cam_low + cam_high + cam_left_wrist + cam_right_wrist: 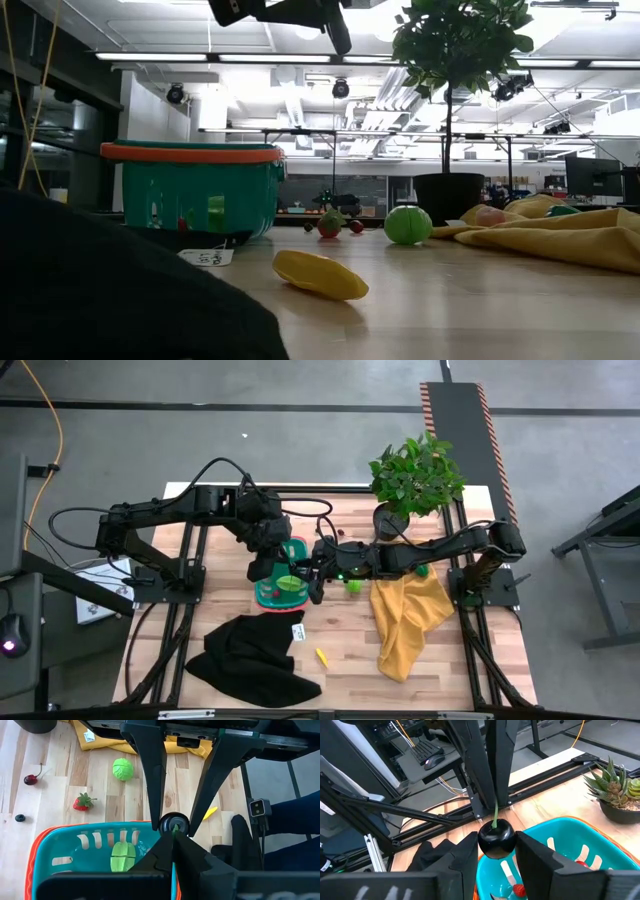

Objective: Pick and placing Produce into tupperware
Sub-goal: Put the black cherry in the green basket

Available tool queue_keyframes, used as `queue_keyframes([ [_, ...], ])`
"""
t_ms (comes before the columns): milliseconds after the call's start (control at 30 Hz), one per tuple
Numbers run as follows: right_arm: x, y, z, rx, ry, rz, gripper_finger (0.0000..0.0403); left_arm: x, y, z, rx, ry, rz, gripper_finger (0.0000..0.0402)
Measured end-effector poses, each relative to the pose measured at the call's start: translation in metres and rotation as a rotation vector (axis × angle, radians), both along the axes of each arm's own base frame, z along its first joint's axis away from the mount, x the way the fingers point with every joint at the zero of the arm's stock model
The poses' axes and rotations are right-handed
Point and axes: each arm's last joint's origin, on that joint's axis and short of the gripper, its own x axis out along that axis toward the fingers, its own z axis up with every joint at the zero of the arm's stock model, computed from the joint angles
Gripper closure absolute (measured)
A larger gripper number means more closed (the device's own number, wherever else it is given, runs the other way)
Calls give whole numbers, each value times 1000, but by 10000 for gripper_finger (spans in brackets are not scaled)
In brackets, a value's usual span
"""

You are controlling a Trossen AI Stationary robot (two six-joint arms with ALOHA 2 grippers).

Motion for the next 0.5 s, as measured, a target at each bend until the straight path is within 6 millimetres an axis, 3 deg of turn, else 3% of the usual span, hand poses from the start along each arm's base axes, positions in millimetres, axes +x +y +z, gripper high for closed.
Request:
queue_keyframes([
  [500,0,0,0,-8,0,2,280,0,0,0,4,-1,-4,401],
])
